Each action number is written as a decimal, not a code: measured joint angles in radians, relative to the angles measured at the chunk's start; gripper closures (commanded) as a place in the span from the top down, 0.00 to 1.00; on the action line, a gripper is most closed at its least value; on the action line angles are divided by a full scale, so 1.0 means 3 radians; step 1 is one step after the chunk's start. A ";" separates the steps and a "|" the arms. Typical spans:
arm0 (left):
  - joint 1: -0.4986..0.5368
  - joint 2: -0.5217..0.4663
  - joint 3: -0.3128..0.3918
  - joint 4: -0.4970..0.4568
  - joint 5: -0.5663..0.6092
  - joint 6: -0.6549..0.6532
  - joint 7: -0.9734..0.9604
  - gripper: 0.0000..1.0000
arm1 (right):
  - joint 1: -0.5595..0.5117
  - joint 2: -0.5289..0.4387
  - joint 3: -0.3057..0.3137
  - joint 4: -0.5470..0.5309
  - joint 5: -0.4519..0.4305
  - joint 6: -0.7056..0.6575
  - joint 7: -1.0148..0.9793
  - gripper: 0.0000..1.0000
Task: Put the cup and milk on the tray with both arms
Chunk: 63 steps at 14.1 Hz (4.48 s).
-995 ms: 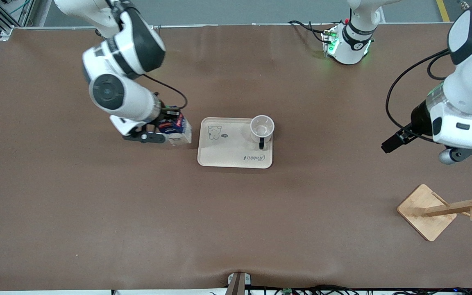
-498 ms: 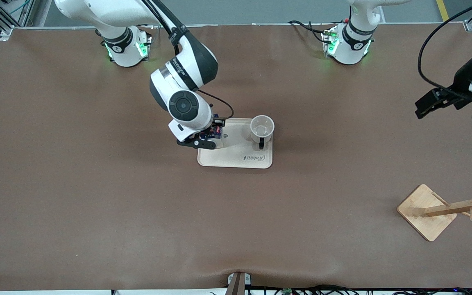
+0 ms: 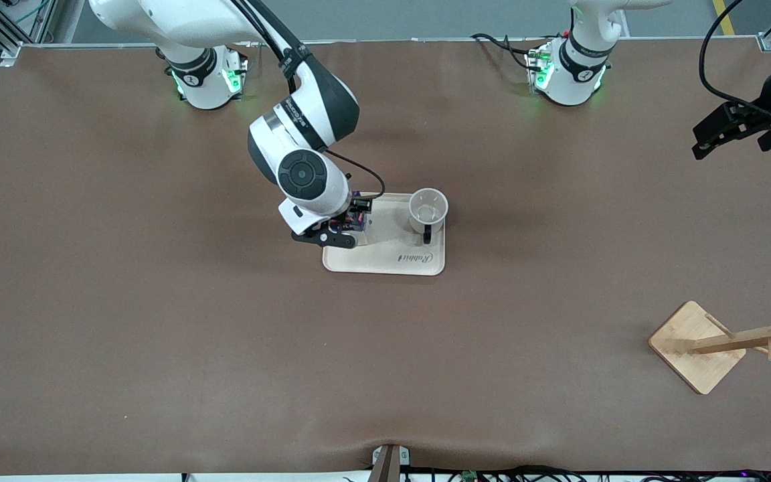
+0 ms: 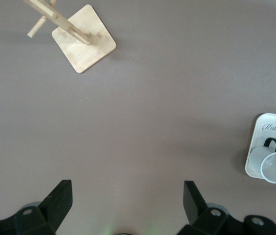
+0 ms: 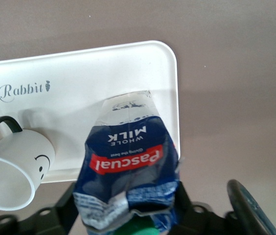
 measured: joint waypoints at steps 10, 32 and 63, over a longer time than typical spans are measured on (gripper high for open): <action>-0.0045 -0.0288 0.0009 -0.0314 -0.0104 0.0005 0.0081 1.00 | -0.0392 -0.0177 -0.0089 0.1008 -0.0004 -0.1806 -0.0003 1.00; -0.0032 -0.0257 0.0025 -0.0368 -0.0107 0.0027 0.0268 1.00 | -0.2482 -0.1600 -0.0108 0.0109 -0.0658 -0.1390 -0.3200 1.00; -0.0002 -0.0216 0.0039 -0.0324 -0.0107 0.0115 0.0268 1.00 | -0.2416 -0.1725 0.0008 -0.0007 -0.0688 -0.1601 -0.2703 1.00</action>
